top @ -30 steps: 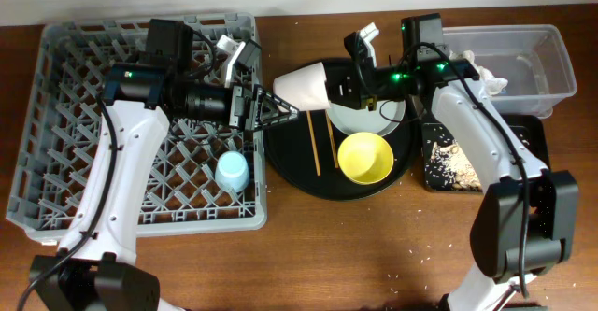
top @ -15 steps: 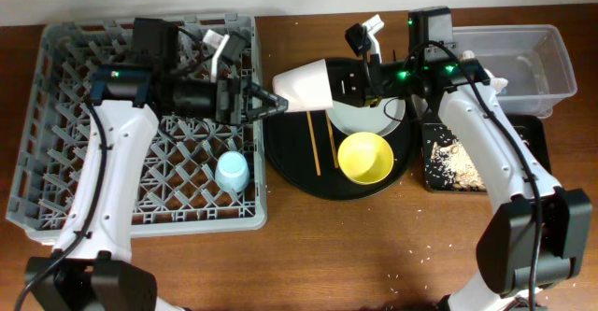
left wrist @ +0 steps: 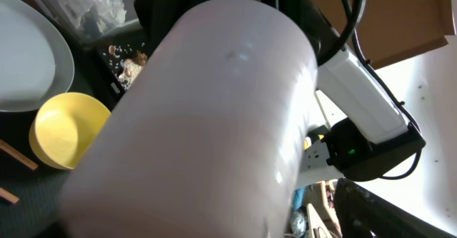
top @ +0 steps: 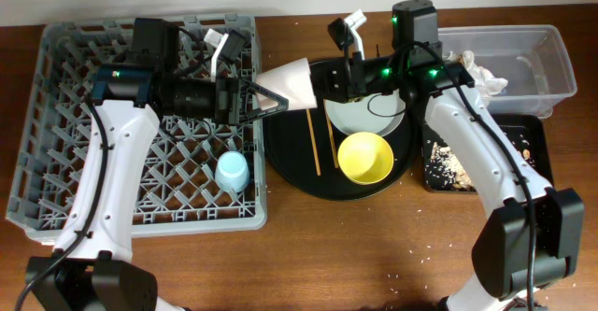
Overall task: Sort waste into correct bins and load items into the dishwasher rack
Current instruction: 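Pass the pink cup from the right gripper to the left gripper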
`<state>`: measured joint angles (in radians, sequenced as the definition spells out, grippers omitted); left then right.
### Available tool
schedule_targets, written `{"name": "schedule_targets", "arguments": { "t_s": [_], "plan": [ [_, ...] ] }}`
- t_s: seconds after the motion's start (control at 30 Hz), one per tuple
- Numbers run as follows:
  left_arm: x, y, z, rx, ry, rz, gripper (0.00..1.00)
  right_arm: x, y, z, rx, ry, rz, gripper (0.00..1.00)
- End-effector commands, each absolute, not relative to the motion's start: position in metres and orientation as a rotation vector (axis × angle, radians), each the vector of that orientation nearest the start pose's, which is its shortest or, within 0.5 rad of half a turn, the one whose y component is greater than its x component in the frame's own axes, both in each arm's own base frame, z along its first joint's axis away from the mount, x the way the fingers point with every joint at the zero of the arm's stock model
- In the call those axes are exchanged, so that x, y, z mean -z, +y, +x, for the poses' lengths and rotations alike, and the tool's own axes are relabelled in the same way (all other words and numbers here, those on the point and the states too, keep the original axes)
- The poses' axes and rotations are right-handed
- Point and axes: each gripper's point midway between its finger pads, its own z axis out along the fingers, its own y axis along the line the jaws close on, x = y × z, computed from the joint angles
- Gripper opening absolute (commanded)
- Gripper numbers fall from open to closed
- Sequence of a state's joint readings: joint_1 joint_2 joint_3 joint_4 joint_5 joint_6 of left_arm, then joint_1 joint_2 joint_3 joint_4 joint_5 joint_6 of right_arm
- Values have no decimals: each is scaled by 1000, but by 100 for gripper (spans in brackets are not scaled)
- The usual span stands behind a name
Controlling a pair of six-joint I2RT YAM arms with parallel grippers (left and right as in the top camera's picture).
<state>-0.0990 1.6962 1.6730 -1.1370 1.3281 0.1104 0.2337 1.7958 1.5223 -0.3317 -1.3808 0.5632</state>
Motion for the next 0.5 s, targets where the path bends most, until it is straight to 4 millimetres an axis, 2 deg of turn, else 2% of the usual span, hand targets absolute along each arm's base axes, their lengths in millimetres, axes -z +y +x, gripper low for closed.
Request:
{"name": "schedule_targets", "arguments": {
  "t_s": [0.0,0.17,0.47],
  "plan": [
    [-333,-204,323,1729,2103,632,90,-309,276,365,-1879,2147,-507,4],
    [-331,-204,324,1715,2113,630,89,-308,285,359,-1882,2156,-527,4],
    [-330,-203,326,1698,2120,631,89,-303,284,356,-1885,2180,-518,4]
  ]
}}
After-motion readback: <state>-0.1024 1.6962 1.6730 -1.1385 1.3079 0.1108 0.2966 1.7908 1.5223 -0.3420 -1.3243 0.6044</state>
